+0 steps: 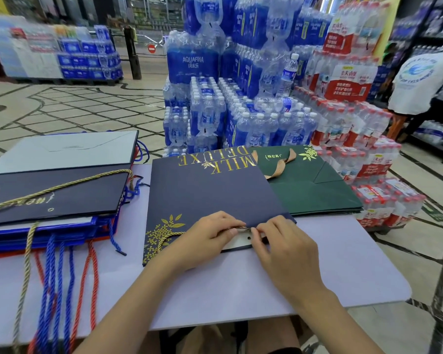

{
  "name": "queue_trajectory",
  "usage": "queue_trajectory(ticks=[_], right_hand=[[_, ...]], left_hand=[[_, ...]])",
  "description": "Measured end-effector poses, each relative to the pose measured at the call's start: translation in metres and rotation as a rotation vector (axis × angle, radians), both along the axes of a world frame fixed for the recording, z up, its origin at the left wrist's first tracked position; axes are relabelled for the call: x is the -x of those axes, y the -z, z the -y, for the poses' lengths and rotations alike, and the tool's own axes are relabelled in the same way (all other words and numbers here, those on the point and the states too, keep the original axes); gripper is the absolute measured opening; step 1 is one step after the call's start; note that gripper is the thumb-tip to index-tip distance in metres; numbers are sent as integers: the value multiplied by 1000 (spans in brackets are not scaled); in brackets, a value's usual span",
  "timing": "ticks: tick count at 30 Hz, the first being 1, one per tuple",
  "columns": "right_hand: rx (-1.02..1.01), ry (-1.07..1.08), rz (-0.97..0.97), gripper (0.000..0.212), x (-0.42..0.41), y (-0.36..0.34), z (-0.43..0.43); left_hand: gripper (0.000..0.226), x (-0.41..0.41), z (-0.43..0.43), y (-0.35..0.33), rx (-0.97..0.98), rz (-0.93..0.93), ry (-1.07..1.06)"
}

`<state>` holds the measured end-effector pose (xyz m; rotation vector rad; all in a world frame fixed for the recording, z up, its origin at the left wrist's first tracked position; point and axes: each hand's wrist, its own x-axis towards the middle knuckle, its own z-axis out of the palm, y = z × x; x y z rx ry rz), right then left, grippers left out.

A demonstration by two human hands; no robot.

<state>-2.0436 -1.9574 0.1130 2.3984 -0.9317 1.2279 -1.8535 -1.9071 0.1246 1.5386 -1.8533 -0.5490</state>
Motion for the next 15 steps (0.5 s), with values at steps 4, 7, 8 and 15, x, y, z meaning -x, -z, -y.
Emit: queue_trajectory(ticks=[4, 7, 8, 15], right_hand=[[64, -84, -86, 21, 9, -5, 13], [63, -147, -143, 26, 11, -8, 26], [52, -175, -166, 31, 10, -9, 32], [34, -293, -190, 47, 0, 6, 51]], left_hand=[[25, 0, -2, -3, -25, -43, -2], [24, 0, -3, -4, -53, -73, -4], [24, 0, -3, -4, -56, -76, -3], [23, 0, -2, -5, -72, -141, -87]])
